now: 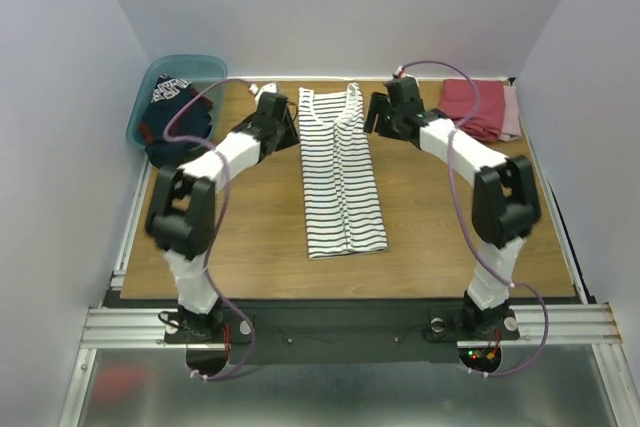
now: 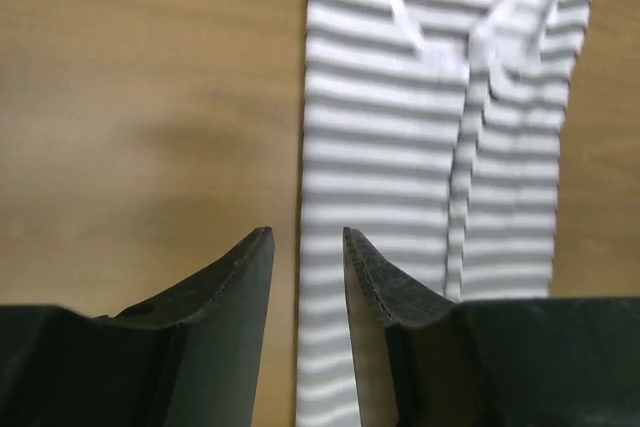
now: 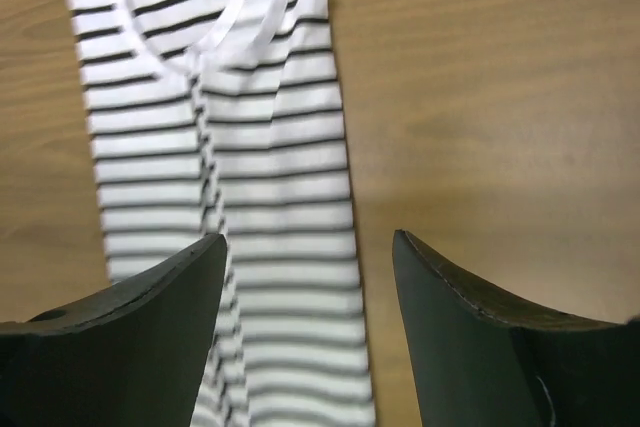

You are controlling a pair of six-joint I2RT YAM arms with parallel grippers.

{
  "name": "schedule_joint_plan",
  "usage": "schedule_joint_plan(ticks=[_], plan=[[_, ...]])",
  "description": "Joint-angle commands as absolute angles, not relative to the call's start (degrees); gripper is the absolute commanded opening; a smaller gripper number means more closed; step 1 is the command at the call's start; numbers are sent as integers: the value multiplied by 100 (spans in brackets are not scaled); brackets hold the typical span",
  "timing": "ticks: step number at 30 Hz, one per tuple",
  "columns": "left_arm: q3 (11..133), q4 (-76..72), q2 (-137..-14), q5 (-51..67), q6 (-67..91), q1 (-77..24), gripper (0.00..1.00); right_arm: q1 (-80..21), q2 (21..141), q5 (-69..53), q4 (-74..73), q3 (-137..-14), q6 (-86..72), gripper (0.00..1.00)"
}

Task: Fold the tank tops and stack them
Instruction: Fold the tank top

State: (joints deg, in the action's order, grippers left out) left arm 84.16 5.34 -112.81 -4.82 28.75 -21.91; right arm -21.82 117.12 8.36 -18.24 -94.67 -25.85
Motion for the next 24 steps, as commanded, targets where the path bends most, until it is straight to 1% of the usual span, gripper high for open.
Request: schedule_joint_plan(ticks=[1, 2, 3, 4, 5, 6, 7, 8, 11, 12, 15, 19, 24], plan=[[6790, 256, -9320, -492, 3462, -2521, 45, -2206, 10049, 476, -1784, -7787, -3031, 73], [5985, 124, -8664, -501, 3707, -2627, 45, -2223, 9724, 422, -1767, -7413, -3067, 72], [5611, 88, -8344, -510, 3822, -2767, 45, -2267, 9425, 431, -1749, -6965, -3111, 71], [5286, 70, -8054, -623, 3928, -3108, 45, -2276, 8830, 387, -1749, -6630, -3181, 71], [4699, 53, -7555, -668, 4198, -3329, 45, -2302, 8555, 308, -1749, -5922, -3269, 71], [4441, 70, -7350, -668, 4340, -3522, 45, -2346, 8282, 221, -1749, -5602, -3296, 70], [4212, 114, -7156, -729, 4559, -3698, 45, -2364, 7705, 141, -1775, -5329, -3366, 69], [3766, 123, -6824, -773, 4753, -4109, 45, -2425, 7464, 97, -1793, -4726, -3549, 69], [3218, 193, -6444, -808, 5413, -4551, 45, -2610, 6561, -139, -1907, -3984, -3927, 67], [2956, 202, -6225, -809, 5562, -4762, 45, -2776, 6409, -184, -1907, -3564, -4024, 67], [2655, 264, -6004, -957, 5888, -5113, 45, -3118, 6074, -220, -1916, -3061, -4376, 66], [2418, 159, -6160, -941, 6143, -5282, 49, -3348, 5968, -158, -1837, -2769, -4614, 66], [2329, 26, -6267, -967, 6319, -5353, 50, -3419, 6091, -184, -1661, -2611, -4755, 66]])
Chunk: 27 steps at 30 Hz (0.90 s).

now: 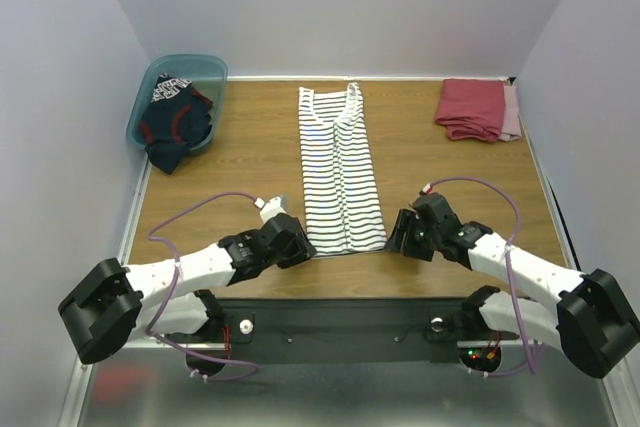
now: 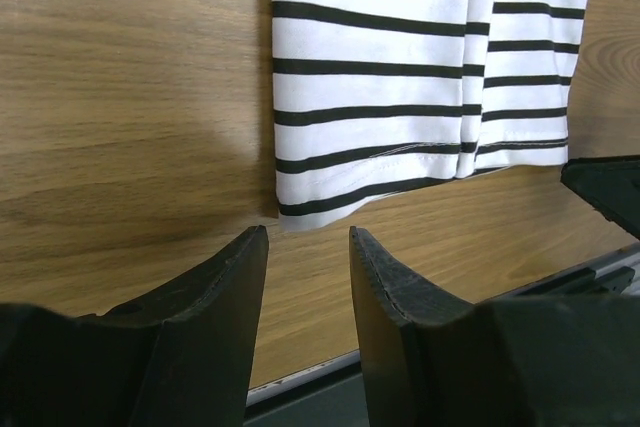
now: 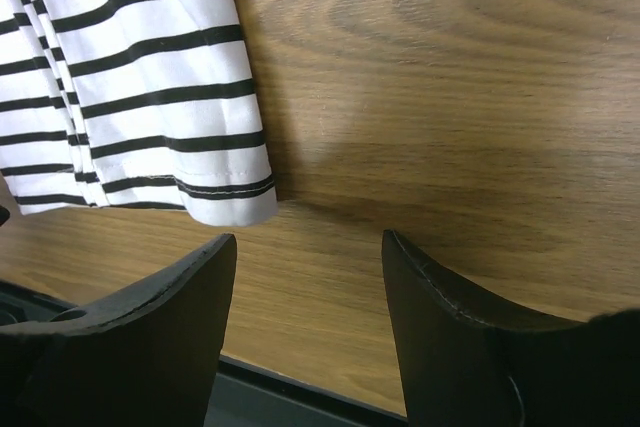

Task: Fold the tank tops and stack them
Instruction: Fold the tank top

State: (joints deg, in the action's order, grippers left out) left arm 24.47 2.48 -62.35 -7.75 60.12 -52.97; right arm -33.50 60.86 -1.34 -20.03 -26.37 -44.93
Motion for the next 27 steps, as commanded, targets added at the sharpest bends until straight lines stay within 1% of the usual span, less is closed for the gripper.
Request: schedule_joint_plan(ticks=[1, 12, 21, 23, 27], plan=[[2329, 26, -6258, -1010, 6328, -5353, 50, -3428, 6108, -185, -1600, -2602, -4772, 66], [2233, -246, -6600, -1081, 6451, -5353, 49, -3437, 6170, -167, -1380, -2584, -4939, 63], [2171, -387, -6803, -1125, 6521, -5353, 47, -3445, 6231, -158, -1275, -2610, -5036, 61], [2153, -369, -6838, -1151, 6521, -5353, 46, -3445, 6380, -176, -1213, -2610, -5045, 58], [2145, -352, -6899, -1160, 6513, -5353, 43, -3515, 6530, -176, -1090, -2540, -5098, 55]])
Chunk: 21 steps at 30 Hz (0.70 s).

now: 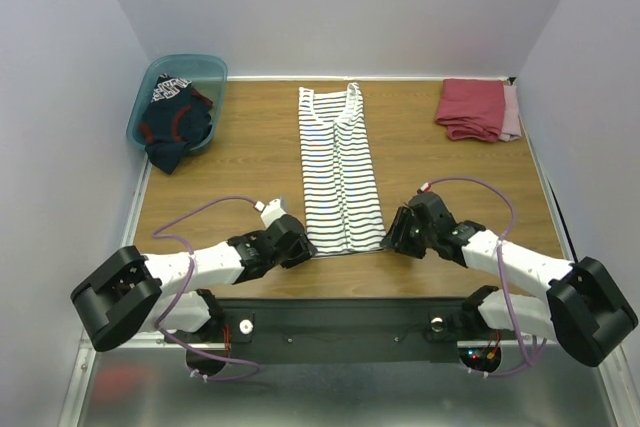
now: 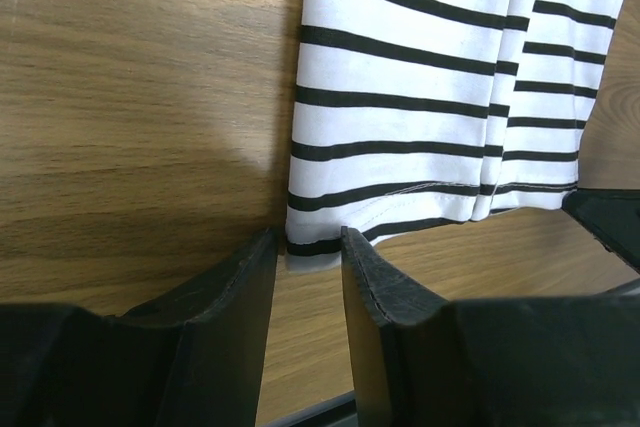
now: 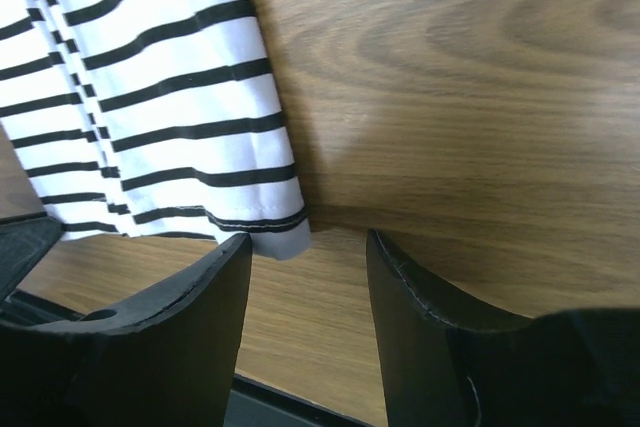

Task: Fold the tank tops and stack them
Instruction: Fold the tank top

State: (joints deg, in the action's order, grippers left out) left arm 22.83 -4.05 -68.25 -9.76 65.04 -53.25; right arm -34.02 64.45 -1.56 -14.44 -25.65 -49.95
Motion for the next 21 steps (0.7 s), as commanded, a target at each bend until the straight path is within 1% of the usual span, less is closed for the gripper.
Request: schedule_joint_plan(ticks=[1, 7, 13, 14, 15, 18, 19, 20, 21], plan=[[2145, -352, -6917, -1178, 6495, -5353, 42, -3533, 6548, -167, -1055, -2531, -5124, 55], [2083, -308, -6943, -1204, 6460, -5353, 39, -3779, 6846, -70, -905, -2514, -5247, 52], [2135, -316, -7075, -1239, 6328, -5353, 36, -3841, 6970, 113, -853, -2479, -5265, 43], [2153, -316, -7110, -1231, 6293, -5353, 33, -3841, 6961, 140, -853, -2479, -5247, 42], [2197, -334, -7171, -1222, 6223, -5353, 32, -3850, 6952, 167, -861, -2487, -5238, 38], [2250, -343, -7251, -1178, 6126, -5353, 20, -3850, 6978, 184, -861, -2505, -5177, 28], [2250, -343, -7268, -1160, 6074, -5353, 16, -3858, 7005, 185, -861, -2505, -5159, 20], [2250, -334, -7269, -1117, 6047, -5353, 7, -3858, 7014, 176, -879, -2505, -5133, 16], [2224, -325, -7234, -1090, 6047, -5361, 3, -3893, 7031, 167, -896, -2531, -5098, 10]])
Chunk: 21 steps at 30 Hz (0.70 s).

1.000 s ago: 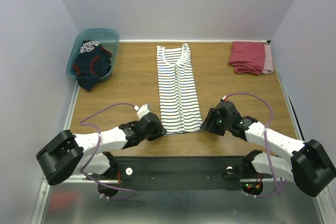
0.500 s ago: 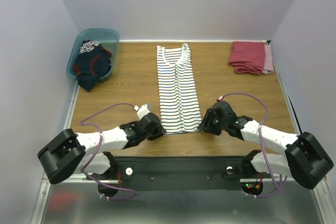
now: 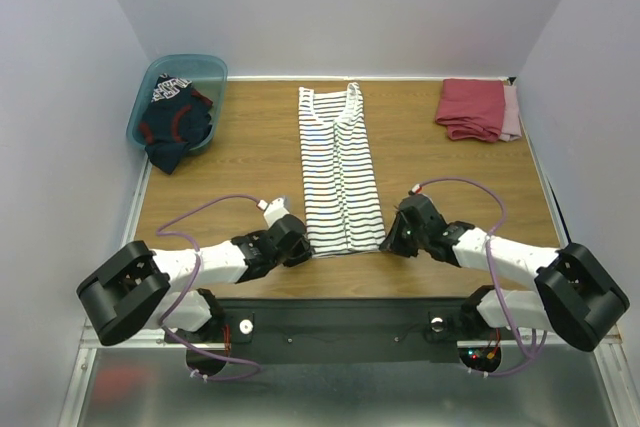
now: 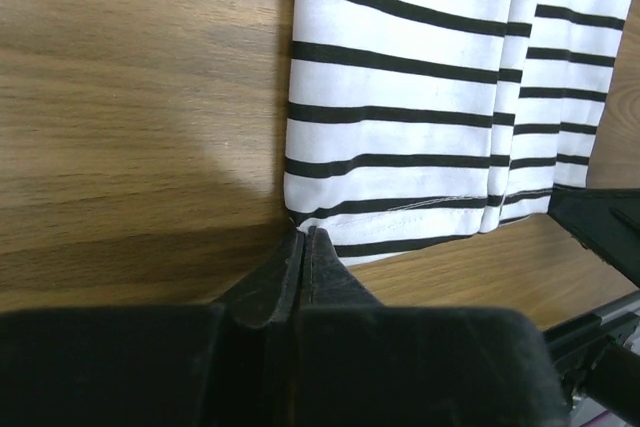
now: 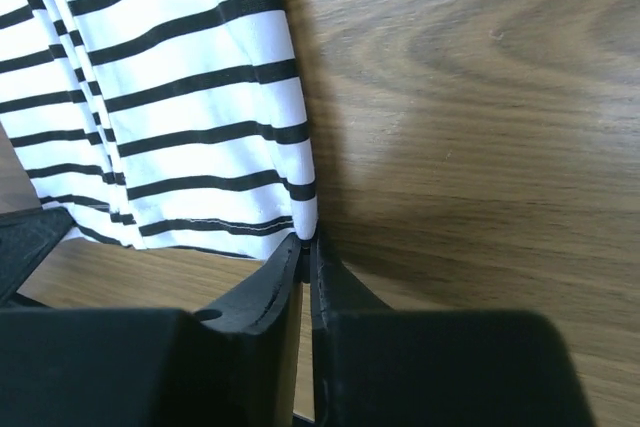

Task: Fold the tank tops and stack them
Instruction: Fold the tank top

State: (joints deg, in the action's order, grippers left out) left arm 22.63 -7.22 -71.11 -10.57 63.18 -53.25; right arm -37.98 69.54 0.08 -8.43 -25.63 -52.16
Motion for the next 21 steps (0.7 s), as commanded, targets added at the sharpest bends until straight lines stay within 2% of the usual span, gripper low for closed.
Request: schedule_joint_plan(ticks=[1, 7, 15, 21], plan=[[2206, -325, -7225, -1055, 6047, -5361, 0, -3928, 7023, 167, -949, -2540, -5089, 7], [2092, -18, -6961, -888, 6328, -5844, 0, -4736, 6698, 474, -1450, -2514, -5308, 1], [2328, 1211, -6357, -958, 7074, -6846, 0, -6238, 5872, 1291, -2591, -2838, -6187, 0], [3075, 2355, -5651, -1502, 7005, -6961, 0, -6407, 5730, 1933, -3296, -3559, -6126, 1]])
